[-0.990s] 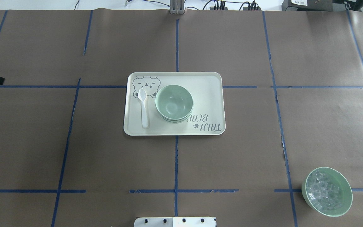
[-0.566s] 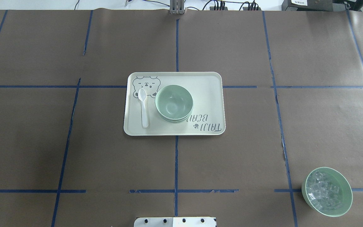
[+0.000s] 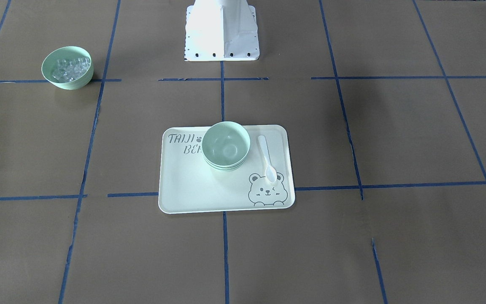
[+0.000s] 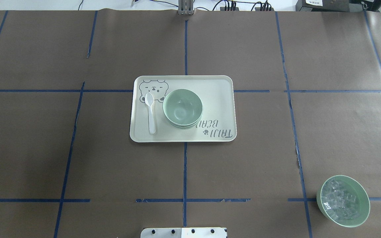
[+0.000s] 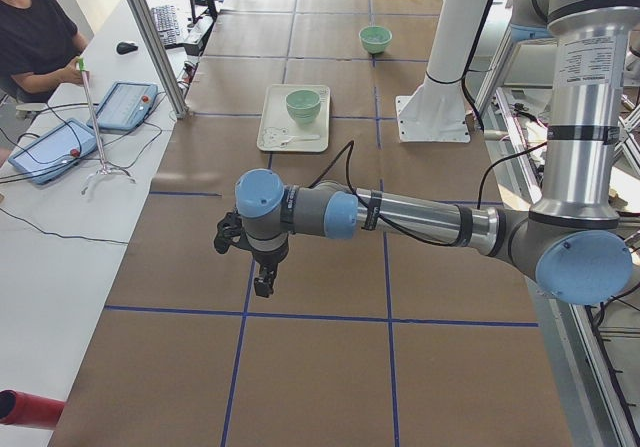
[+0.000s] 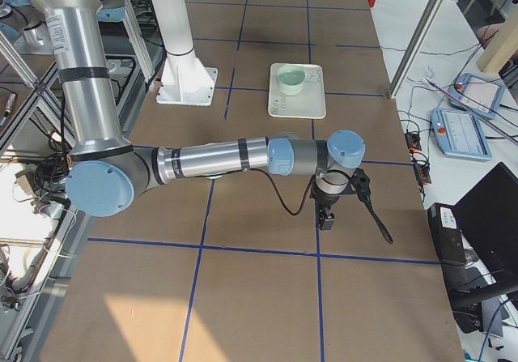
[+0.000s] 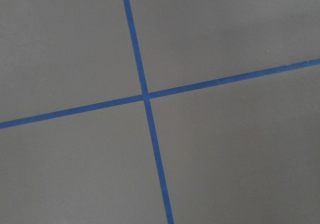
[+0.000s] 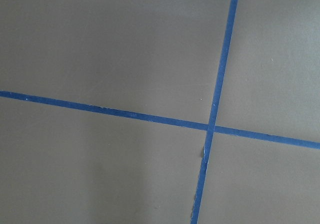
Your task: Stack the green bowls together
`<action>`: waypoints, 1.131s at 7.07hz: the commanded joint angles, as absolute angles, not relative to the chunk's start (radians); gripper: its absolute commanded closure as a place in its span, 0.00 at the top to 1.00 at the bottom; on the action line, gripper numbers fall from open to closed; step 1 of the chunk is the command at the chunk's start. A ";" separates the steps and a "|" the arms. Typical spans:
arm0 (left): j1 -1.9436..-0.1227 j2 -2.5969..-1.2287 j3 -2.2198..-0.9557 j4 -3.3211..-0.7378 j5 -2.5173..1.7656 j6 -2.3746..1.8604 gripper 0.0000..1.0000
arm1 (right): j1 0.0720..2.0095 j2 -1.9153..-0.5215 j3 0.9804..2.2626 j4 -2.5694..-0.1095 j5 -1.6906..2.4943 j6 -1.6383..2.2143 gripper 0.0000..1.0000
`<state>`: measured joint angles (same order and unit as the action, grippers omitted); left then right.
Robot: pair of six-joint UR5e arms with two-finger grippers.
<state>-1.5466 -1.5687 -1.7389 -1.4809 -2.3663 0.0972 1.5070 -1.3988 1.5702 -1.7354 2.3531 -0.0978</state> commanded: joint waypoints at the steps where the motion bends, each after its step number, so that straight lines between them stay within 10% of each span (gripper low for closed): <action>1: -1.569 -1.568 -1.769 -1.376 -2.370 0.100 1.00 | 1.505 -1.401 1.566 -1.733 2.353 -0.097 1.00; 8: -1.559 -1.482 -1.820 -1.437 -2.414 0.098 1.00 | 1.488 -1.411 1.675 -1.758 2.387 -0.112 1.00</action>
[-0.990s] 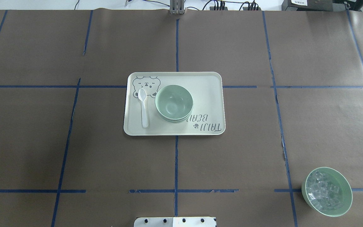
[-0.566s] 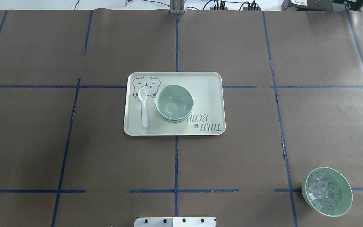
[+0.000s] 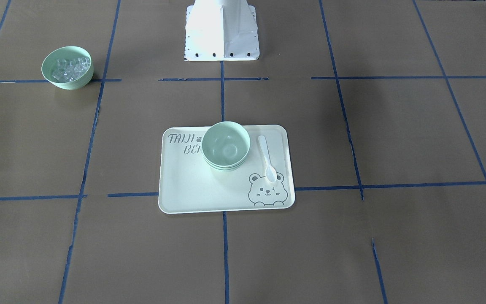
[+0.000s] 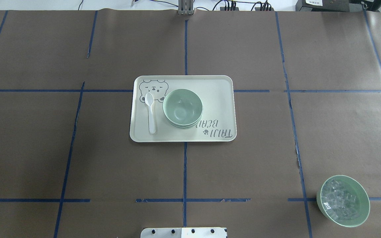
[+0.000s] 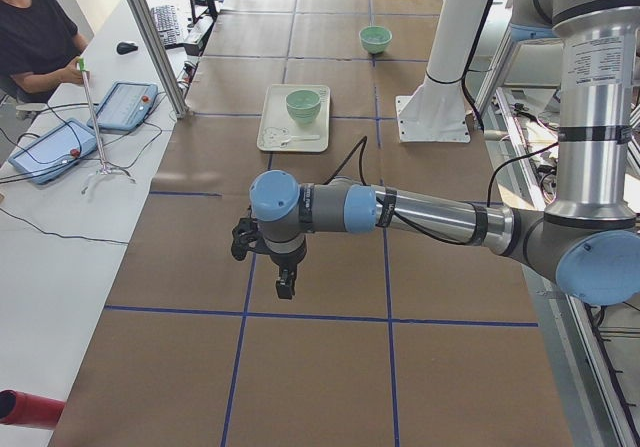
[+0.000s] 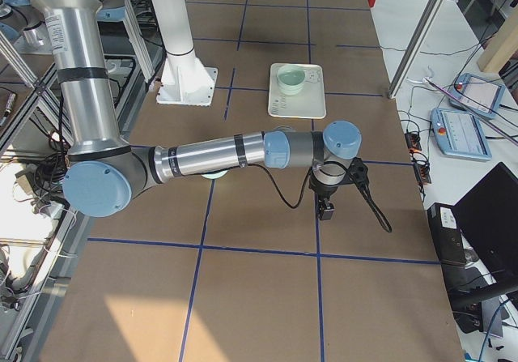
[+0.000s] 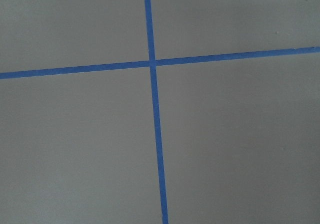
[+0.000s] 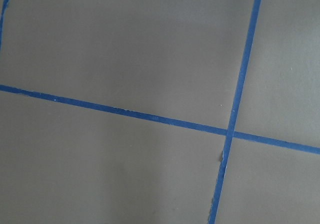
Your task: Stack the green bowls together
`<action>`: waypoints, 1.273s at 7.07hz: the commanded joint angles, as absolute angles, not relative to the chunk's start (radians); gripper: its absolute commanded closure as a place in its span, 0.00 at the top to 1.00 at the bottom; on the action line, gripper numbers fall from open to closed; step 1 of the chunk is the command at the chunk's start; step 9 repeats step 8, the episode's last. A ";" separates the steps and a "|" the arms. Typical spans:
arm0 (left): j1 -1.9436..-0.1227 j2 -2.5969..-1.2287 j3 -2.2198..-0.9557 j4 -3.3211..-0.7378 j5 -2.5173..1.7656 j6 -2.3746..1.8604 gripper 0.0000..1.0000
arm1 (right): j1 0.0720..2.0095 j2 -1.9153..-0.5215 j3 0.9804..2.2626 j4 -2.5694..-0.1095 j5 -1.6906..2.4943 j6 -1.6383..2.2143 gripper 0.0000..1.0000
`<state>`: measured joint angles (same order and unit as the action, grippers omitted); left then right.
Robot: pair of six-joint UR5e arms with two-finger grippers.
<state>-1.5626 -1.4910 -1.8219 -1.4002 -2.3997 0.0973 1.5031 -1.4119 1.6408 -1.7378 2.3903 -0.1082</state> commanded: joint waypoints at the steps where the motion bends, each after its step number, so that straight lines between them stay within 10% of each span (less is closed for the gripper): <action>1: -1.557 -1.485 -1.815 -1.449 -2.414 0.098 1.00 | 1.464 -1.390 1.666 -1.788 2.357 -0.112 1.00; 9: -1.557 -1.537 -1.709 -1.509 -2.396 0.098 1.00 | 1.505 -1.569 1.807 -1.772 2.353 -0.130 1.00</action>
